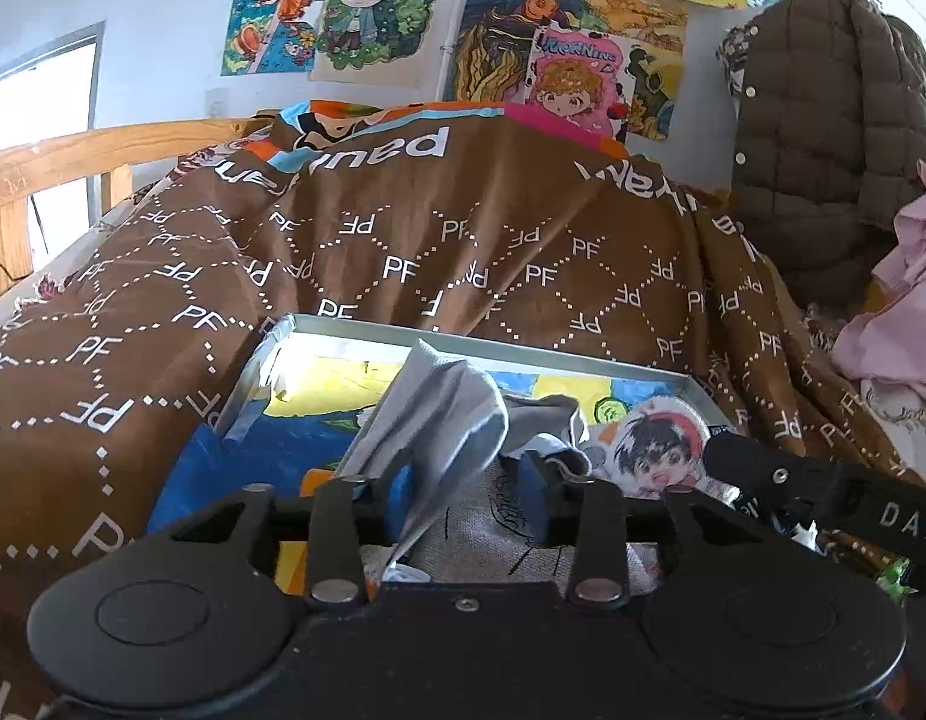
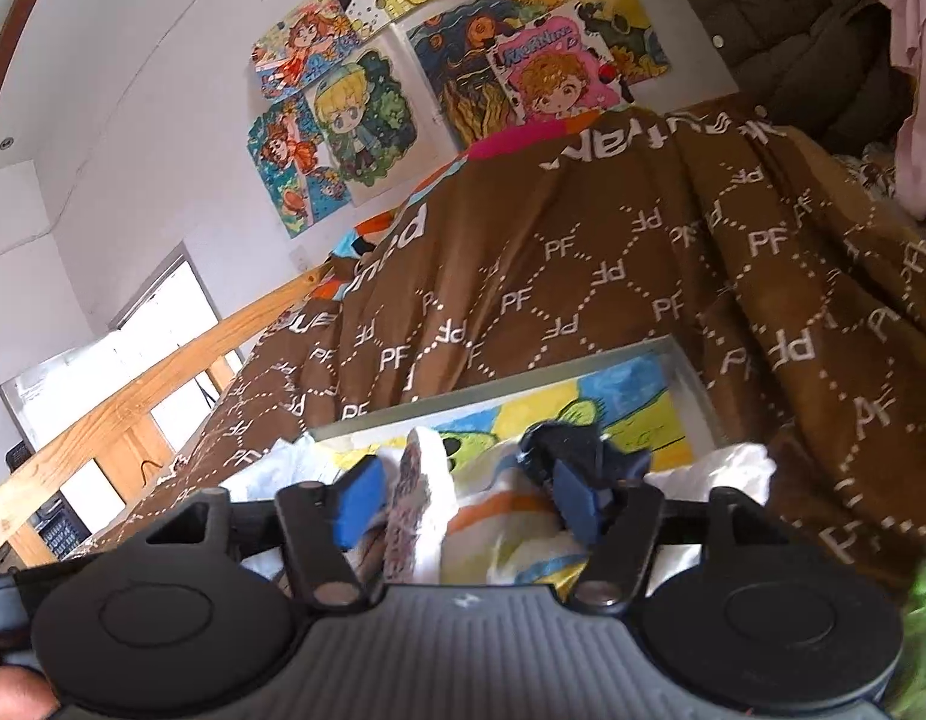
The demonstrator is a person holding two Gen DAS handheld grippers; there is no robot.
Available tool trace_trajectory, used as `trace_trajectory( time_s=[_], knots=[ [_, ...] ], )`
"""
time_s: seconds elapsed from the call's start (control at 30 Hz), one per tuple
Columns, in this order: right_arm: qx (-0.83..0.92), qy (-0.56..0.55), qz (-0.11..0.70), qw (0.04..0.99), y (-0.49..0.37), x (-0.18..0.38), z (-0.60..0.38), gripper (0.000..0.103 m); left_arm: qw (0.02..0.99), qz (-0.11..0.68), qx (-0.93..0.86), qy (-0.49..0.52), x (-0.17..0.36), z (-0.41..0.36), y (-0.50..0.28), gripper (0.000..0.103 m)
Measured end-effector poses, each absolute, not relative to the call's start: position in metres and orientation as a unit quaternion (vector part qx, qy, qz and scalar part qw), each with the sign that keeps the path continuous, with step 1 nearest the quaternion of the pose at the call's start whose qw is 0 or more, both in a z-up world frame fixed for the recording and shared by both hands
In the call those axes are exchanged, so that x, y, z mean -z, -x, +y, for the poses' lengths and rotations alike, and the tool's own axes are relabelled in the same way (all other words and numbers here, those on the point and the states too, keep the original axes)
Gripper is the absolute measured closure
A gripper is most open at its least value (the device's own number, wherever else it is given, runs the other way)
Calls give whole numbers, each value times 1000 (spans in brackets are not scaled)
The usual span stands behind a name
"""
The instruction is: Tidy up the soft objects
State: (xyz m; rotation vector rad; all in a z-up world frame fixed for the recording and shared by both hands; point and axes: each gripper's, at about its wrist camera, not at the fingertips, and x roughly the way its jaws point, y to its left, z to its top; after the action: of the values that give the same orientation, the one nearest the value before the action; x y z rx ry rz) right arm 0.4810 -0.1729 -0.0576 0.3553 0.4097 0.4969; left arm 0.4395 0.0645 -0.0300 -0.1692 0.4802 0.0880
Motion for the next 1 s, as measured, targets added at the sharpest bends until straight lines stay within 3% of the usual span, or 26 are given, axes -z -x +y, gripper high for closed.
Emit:
trace_trajectory(
  time_s=[0.3, 0.73, 1.0],
  knots=[
    [-223, -126, 174, 951, -460, 29, -184, 14, 969, 220, -51, 102, 21, 59, -422, 30],
    [-214, -59, 143, 965, -393, -16, -190, 1, 977, 165, -69, 117, -26, 59, -363, 5],
    [-220, -55, 119, 967, -343, -38, -191, 0, 982, 144, -62, 108, -52, 47, -310, 1]
  ],
)
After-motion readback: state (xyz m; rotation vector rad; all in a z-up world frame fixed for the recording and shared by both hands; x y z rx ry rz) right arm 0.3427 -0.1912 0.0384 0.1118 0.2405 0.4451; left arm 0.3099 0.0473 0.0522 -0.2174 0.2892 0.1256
